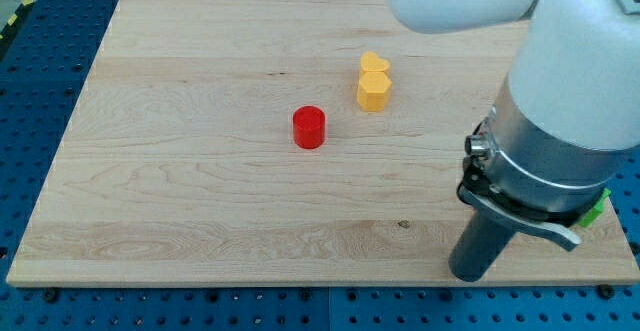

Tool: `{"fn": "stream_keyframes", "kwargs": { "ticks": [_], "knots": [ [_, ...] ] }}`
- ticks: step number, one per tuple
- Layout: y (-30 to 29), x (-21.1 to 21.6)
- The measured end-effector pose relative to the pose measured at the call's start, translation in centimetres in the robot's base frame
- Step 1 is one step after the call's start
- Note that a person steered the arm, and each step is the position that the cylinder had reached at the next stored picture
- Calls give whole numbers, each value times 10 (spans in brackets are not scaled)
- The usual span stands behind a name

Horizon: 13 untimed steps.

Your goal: Place the red star bottom left to the red circle

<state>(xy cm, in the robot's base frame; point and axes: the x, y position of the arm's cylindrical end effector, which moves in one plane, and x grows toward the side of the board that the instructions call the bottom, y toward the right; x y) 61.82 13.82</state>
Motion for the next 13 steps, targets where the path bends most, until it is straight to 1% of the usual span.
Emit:
{"fn": "stream_keyframes", "kwargs": {
  "ticks": [1,2,3,6,7,9,10,11,12,13],
  "knots": [
    [52,0],
    [65,0],
    [65,-18],
    [65,-53],
    [63,-53],
    [23,-60],
    [30,-63],
    [61,-63],
    [65,-71],
    [52,-82]
  ]
}}
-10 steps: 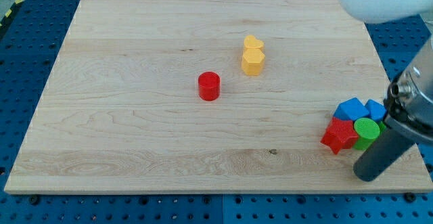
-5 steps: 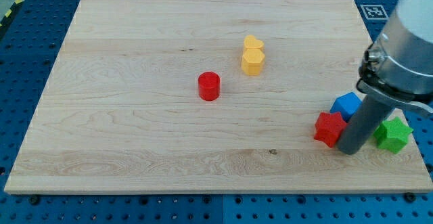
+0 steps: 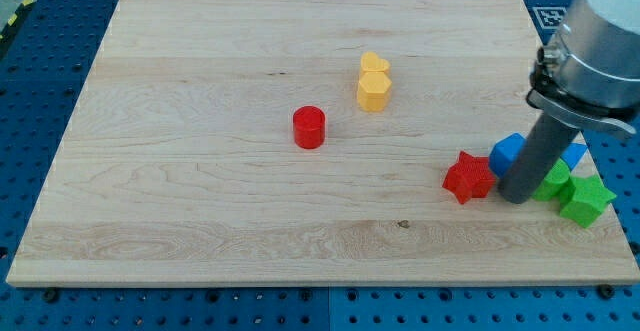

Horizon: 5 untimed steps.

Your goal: Place the red star bottom left to the red circle

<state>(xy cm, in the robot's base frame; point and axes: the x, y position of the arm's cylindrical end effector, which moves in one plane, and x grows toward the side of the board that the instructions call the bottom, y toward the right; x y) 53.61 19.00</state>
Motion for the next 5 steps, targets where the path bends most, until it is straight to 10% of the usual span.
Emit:
{"fn": "stream_keyframes", "kwargs": {
  "ticks": [5],
  "knots": [
    [-10,-6]
  ]
}}
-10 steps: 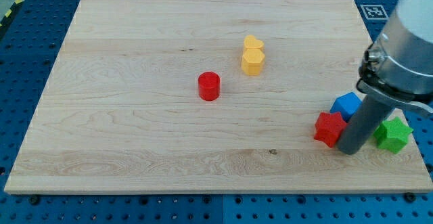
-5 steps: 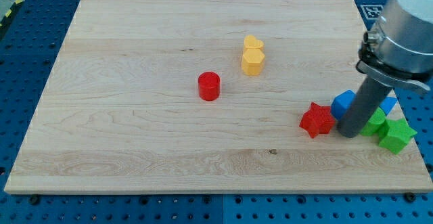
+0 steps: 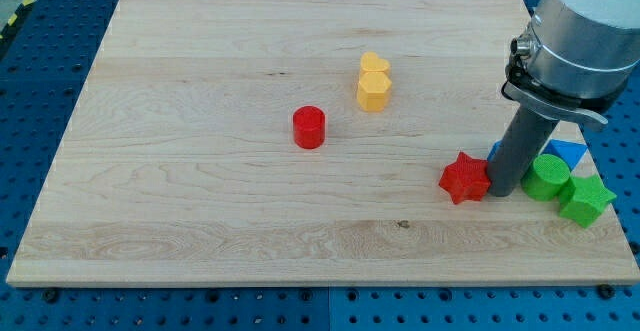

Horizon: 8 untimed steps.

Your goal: Place the red star bottom left to the red circle

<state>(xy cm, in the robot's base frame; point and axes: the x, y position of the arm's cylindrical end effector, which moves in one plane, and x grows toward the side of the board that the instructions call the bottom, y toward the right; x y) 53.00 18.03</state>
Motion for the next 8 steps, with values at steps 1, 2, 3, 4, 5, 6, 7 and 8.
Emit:
{"fn": "stream_keyframes", "kwargs": {
  "ticks": [1,2,3,4,5,6,7,8],
  "knots": [
    [0,0],
    [0,-1],
    [-25,-1],
    [-66,-1],
    [-106,-1],
    [-148,-2],
    [-179,-7],
    [-194,-13]
  ]
}}
